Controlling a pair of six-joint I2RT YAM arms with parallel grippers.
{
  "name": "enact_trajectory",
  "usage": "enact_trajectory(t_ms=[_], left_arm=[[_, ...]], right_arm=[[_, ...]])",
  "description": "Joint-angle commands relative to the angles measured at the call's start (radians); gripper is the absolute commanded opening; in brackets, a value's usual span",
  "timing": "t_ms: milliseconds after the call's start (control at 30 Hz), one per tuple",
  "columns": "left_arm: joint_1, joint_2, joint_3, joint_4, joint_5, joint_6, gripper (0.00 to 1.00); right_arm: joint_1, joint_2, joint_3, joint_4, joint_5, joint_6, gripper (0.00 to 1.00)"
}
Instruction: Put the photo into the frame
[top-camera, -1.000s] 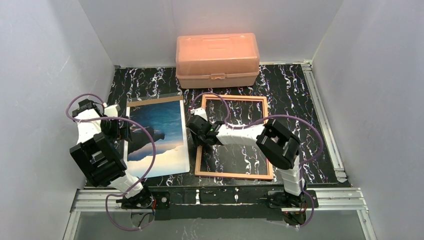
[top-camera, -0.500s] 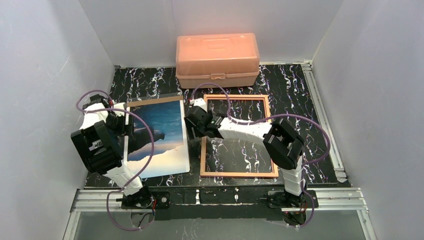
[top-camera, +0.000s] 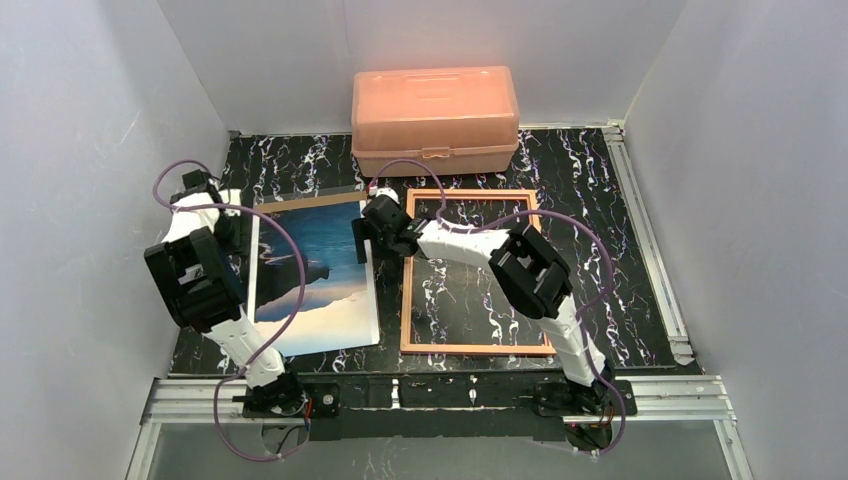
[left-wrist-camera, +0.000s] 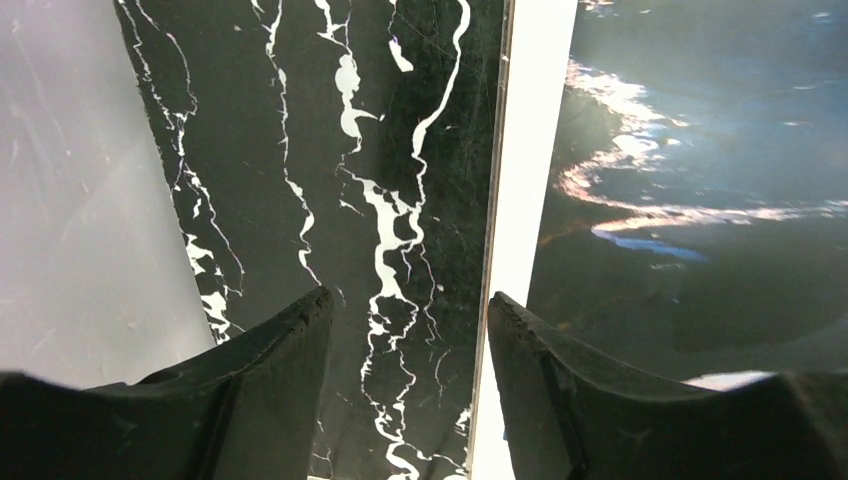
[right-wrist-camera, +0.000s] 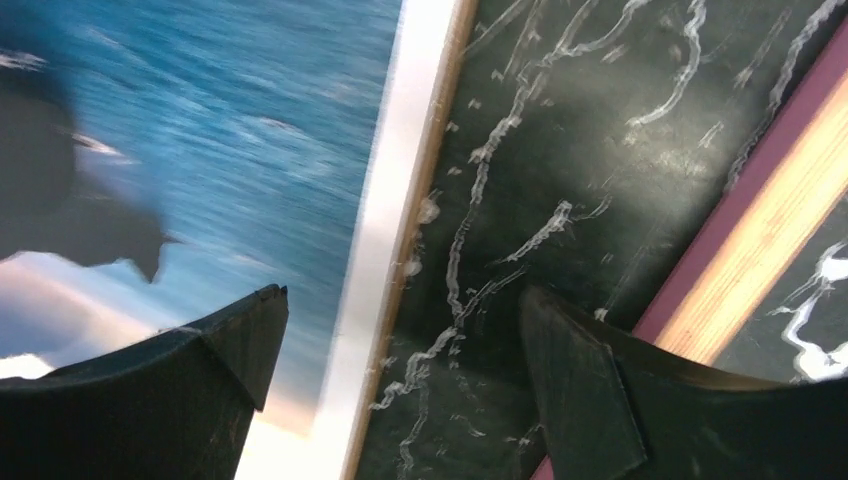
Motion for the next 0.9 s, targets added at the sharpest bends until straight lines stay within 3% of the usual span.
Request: enact_trajectory(t_ms=[0, 333, 633, 733, 867], left_arm=[[-0.036, 0.031, -0.055, 0.070, -0.132, 0.007, 0.54], [-0.044, 0.067, -0.070, 0.130, -0.160, -0.034, 0.49], [-0.118, 0.132, -0.074, 0.046, -0.024, 0.006, 0.49], [-0.120, 0.137, -0.073, 0.040, -0.005, 0.004, 0.48], [-0.117, 0.114, -0.054, 0.009, 0.009, 0.012, 0.47]], right_arm=[[-0.016, 0.008, -0.025, 0.061, -0.106, 0.048, 0.96], [0.027, -0.021, -0.191, 0.162, -0.216, 0.161, 0.97], [0.149, -0.127, -0.309, 0.234, -0.221, 0.244, 0.96], [0.156, -0.168, -0.319, 0.229, -0.226, 0.246, 0.96], [0.109, -0.203, -0.257, 0.096, -0.168, 0.165, 0.97]])
